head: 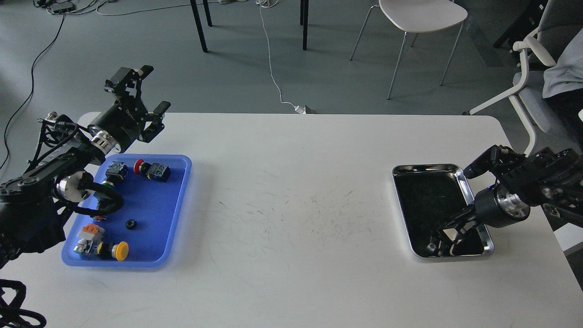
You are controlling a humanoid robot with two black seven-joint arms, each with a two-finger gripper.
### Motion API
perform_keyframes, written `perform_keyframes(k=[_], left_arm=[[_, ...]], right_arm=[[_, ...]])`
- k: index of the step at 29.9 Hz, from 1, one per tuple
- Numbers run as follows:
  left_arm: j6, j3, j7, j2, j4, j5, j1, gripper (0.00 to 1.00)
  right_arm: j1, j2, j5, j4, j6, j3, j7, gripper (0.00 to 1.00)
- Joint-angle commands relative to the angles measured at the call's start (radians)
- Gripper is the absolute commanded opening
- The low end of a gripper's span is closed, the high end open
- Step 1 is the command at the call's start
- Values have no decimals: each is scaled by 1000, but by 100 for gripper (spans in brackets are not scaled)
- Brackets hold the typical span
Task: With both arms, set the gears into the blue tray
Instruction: 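Close the right gripper on the black part in the metal tray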
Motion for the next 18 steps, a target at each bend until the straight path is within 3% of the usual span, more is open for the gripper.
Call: perform_keyframes(k=[1, 18], left_arm=[[0, 0, 0, 1, 0, 0, 0, 99], [0, 0, 0, 3, 0, 0, 3, 99]], right_arm=[[0, 4, 0, -14, 0, 1, 0, 49], [-1, 29, 0, -43, 0, 1, 0, 49]])
